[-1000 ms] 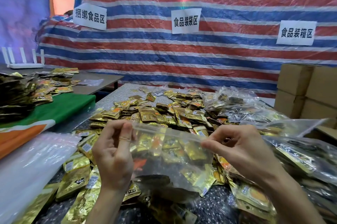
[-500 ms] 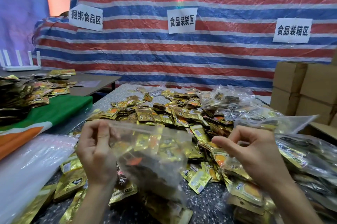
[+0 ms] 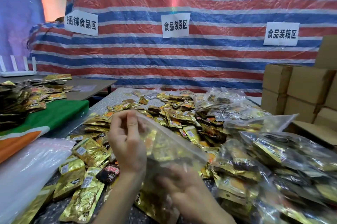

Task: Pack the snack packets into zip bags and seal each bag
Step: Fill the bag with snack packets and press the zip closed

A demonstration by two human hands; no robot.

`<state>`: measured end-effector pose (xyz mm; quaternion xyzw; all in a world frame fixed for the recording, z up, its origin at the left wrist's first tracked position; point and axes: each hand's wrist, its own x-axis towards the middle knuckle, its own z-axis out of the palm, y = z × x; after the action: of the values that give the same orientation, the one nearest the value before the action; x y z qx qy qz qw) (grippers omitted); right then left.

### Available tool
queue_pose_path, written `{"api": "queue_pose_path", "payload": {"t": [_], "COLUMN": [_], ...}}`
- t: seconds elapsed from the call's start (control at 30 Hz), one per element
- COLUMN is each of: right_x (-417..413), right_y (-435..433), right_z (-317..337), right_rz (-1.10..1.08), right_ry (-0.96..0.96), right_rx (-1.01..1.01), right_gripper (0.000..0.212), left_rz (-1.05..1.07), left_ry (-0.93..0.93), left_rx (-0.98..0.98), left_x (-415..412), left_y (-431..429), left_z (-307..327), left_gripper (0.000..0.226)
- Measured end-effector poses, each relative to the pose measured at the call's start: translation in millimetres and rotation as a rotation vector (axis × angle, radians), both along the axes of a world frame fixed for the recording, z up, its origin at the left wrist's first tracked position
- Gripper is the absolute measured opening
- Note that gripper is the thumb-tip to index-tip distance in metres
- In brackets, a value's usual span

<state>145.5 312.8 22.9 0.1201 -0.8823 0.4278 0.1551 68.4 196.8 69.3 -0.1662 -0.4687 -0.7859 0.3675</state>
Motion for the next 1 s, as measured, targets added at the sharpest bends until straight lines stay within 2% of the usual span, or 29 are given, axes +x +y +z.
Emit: {"api": "queue_pose_path", "payload": {"t": [0.03, 0.13, 0.2, 0.3, 0.37, 0.47, 0.57, 0.67, 0.73, 0.9, 0.97, 1.0], "right_x": [-2, 1, 3, 1, -3, -17, -32, -38, -38, -32, -28, -26], "right_y": [7, 29, 46, 77, 99, 136, 166, 175, 174, 165, 163, 160], "right_z": [-1, 14, 28, 49, 63, 79, 88, 81, 71, 66, 70, 71], "right_rz": [-0.073, -0.167, -0.272, -0.416, -0.521, -0.631, -0.623, -0.56, -0.612, -0.713, -0.721, -0.733], "right_ry": [-0.021, -0.131, -0.103, -0.07, -0.071, -0.067, -0.018, 0.017, 0.01, -0.097, -0.092, -0.076], "right_rx": [-0.043, -0.418, -0.535, -0.647, -0.706, -0.974, -1.266, -1.451, -1.412, -1.131, -1.083, -1.078], "right_gripper": [0.012, 0.01, 0.013, 0.022, 0.03, 0.032, 0.038, 0.051, 0.054, 0.063, 0.057, 0.045], "left_rz": [-0.014, -0.113, -0.187, -0.276, -0.309, -0.322, -0.315, -0.307, -0.312, -0.319, -0.298, -0.294], "left_ry": [-0.004, -0.058, -0.139, -0.244, -0.25, -0.239, -0.222, -0.204, -0.203, -0.222, -0.243, -0.258], "left_rx": [-0.037, -0.257, -0.416, -0.544, -0.58, -0.598, -0.638, -0.653, -0.667, -0.7, -0.709, -0.709], "left_x": [1, 4, 7, 15, 22, 29, 33, 36, 38, 39, 40, 40], "left_y": [1, 0, -2, -2, 0, 4, 8, 10, 10, -6, -16, -22], "left_z": [3, 8, 5, -2, -6, -10, -12, -12, -12, -18, -23, -26], "left_gripper": [0.025, 0.02, 0.025, 0.03, 0.026, 0.022, 0.02, 0.019, 0.018, 0.016, 0.017, 0.018]}}
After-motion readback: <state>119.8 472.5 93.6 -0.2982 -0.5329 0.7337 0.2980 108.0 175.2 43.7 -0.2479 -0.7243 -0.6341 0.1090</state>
